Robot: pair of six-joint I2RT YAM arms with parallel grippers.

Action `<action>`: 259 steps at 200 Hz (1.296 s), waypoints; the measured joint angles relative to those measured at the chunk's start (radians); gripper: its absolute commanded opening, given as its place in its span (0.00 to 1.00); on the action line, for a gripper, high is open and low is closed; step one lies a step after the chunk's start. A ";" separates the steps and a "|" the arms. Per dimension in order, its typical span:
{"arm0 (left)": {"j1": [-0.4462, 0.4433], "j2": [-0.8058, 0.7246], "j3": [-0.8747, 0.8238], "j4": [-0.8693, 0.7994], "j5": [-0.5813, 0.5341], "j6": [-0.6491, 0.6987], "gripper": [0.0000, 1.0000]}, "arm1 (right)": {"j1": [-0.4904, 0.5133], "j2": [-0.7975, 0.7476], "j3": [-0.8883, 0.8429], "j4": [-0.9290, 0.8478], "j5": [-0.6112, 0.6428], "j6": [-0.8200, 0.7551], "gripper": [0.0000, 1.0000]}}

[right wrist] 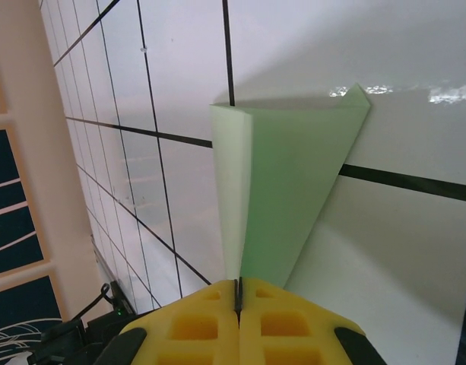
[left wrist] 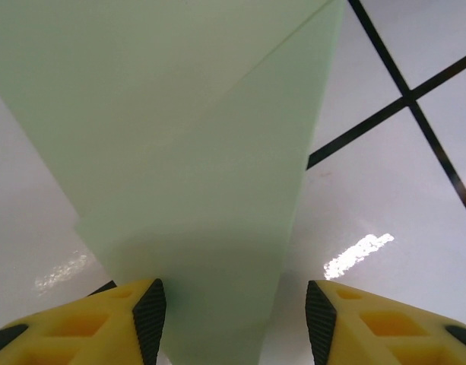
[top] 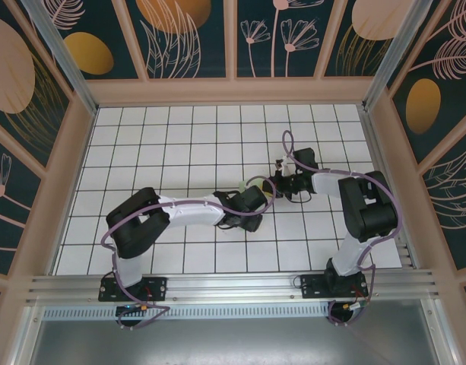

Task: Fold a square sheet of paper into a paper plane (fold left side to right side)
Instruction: Fold the wing for the fifth time at the center of the table.

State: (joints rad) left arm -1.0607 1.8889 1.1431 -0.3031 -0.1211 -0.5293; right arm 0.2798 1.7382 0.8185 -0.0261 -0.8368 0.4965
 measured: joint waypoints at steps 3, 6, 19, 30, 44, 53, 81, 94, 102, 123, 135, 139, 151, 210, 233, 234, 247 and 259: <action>0.000 0.002 0.000 0.000 -0.003 -0.002 0.52 | 0.001 0.001 0.000 -0.001 0.000 0.000 0.06; 0.000 0.003 0.000 0.000 -0.005 -0.002 0.52 | 0.001 0.001 0.000 -0.002 0.000 0.000 0.06; 0.000 0.007 0.000 0.000 -0.019 -0.005 0.51 | 0.002 0.004 0.001 -0.004 0.000 0.000 0.06; 0.000 0.008 0.000 0.000 -0.026 -0.007 0.49 | 0.003 0.008 0.002 -0.007 0.002 0.000 0.07; 0.000 0.008 0.000 0.000 -0.034 -0.010 0.45 | 0.003 0.013 0.005 -0.009 0.003 0.000 0.07; 0.000 0.008 0.000 0.000 -0.038 -0.014 0.43 | 0.003 0.015 0.006 -0.009 0.003 0.000 0.08; 0.000 0.008 0.000 0.007 -0.037 -0.019 0.36 | 0.003 0.017 0.010 -0.010 0.004 0.000 0.16; 0.000 0.008 0.000 0.012 -0.037 -0.022 0.33 | 0.003 0.017 0.014 -0.016 0.007 -0.003 0.18; 0.000 0.008 -0.001 0.014 -0.036 -0.022 0.31 | 0.003 0.017 0.016 -0.020 0.010 -0.006 0.21; 0.000 0.008 -0.007 0.025 -0.033 -0.025 0.25 | 0.003 0.017 0.019 -0.031 0.024 -0.016 0.27; 0.000 0.008 -0.015 0.037 -0.031 -0.029 0.22 | 0.000 0.017 0.020 -0.035 0.031 -0.019 0.30; 0.000 0.008 -0.018 0.042 -0.028 -0.029 0.21 | -0.001 0.017 0.020 -0.037 0.033 -0.021 0.32; 0.000 0.007 -0.026 0.053 -0.024 -0.031 0.17 | -0.007 0.015 0.021 -0.041 0.041 -0.027 0.35; 0.016 -0.021 -0.064 0.125 0.050 -0.048 0.04 | -0.071 -0.109 -0.005 -0.053 0.105 -0.051 0.50; 0.048 -0.061 -0.116 0.188 0.111 -0.067 0.02 | -0.074 -0.147 -0.043 -0.051 0.115 -0.053 0.51; 0.050 -0.064 -0.119 0.192 0.114 -0.069 0.02 | -0.074 -0.148 -0.044 -0.051 0.115 -0.053 0.51; 0.074 -0.090 -0.150 0.226 0.150 -0.083 0.01 | -0.074 -0.160 -0.074 -0.045 0.119 -0.053 0.52; 0.095 -0.111 -0.178 0.264 0.185 -0.097 0.01 | -0.071 -0.174 -0.106 -0.031 0.127 -0.050 0.54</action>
State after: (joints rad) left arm -0.9657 1.7782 0.9649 -0.0391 0.0639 -0.6266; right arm 0.2085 1.5642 0.7124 -0.0570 -0.7097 0.4469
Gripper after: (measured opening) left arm 0.059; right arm 0.526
